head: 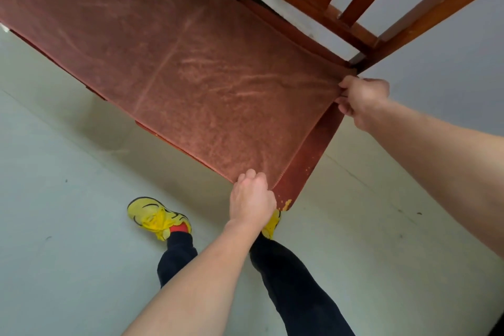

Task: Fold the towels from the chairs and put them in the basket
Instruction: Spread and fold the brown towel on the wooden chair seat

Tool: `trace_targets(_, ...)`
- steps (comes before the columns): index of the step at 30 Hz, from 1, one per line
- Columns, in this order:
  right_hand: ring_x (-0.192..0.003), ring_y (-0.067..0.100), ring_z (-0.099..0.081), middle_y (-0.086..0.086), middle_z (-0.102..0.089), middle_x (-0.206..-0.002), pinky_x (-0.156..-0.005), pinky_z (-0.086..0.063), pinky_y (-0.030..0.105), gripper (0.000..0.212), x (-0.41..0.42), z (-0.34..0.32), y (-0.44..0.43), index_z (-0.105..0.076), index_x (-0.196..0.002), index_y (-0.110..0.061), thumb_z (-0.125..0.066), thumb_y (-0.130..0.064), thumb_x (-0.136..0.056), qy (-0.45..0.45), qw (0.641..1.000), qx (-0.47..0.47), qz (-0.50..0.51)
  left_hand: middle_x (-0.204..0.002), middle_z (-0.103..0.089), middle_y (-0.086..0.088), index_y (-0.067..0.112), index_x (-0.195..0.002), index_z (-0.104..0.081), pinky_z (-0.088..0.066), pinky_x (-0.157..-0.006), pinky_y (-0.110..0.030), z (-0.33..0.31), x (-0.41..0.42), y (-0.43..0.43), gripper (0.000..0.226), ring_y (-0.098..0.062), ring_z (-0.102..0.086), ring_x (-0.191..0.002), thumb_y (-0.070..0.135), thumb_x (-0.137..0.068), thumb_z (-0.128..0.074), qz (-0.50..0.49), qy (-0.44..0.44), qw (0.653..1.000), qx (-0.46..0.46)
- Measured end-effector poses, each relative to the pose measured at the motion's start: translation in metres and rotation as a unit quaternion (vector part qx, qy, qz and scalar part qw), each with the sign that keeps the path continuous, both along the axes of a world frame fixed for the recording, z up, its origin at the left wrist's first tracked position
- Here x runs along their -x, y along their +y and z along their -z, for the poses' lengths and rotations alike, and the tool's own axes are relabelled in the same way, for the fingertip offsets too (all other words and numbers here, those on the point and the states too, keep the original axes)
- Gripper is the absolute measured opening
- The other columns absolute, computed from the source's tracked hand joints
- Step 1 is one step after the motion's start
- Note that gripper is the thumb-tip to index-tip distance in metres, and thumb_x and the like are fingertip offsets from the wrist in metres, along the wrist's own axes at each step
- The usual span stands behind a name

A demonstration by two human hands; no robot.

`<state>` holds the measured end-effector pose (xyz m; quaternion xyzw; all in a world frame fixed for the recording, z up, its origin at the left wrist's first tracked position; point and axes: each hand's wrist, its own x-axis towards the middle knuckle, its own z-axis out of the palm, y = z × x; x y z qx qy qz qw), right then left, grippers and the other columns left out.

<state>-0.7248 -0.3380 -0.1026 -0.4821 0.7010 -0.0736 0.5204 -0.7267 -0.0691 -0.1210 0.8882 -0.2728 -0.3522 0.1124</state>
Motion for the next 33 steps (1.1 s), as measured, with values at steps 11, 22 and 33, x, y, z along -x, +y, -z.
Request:
trace_targets(11, -0.052, 0.014, -0.059, 0.005, -0.062, -0.073, -0.043, -0.044, 0.020, 0.010, -0.095, -0.108, 0.023, -0.058, -0.089, -0.014, -0.062, -0.023, -0.086, -0.097, 0.995, -0.009, -0.015, -0.074, -0.057, 0.002, 0.018, -0.073, -0.050, -0.039, -0.062, -0.035, -0.118, -0.095, 0.041, 0.010, -0.026, -0.052, -0.075, 0.009, -0.079, -0.048, -0.130, -0.052, 0.987, 0.080)
trace_targets(22, -0.047, 0.013, -0.065, 0.003, -0.066, -0.062, -0.039, -0.041, 0.020, 0.013, -0.252, -0.162, 0.062, -0.064, -0.080, -0.011, -0.056, -0.021, -0.082, -0.138, 0.987, 0.045, -0.065, -0.047, -0.044, 0.005, 0.021, -0.060, -0.047, -0.044, -0.053, -0.037, -0.151, -0.243, 0.092, 0.021, -0.023, -0.044, -0.053, 0.008, -0.075, -0.055, -0.258, -0.086, 0.949, 0.161)
trace_targets(33, -0.046, 0.014, -0.062, 0.002, -0.059, -0.054, -0.041, -0.040, 0.019, 0.006, -0.413, -0.145, 0.108, -0.058, -0.077, -0.014, -0.055, -0.018, -0.081, -0.117, 0.989, 0.070, -0.049, -0.046, -0.044, 0.004, 0.013, -0.062, -0.056, -0.033, -0.054, -0.029, -0.128, -0.427, 0.137, 0.017, -0.018, -0.041, -0.051, 0.002, -0.075, -0.057, -0.301, -0.042, 0.934, 0.188)
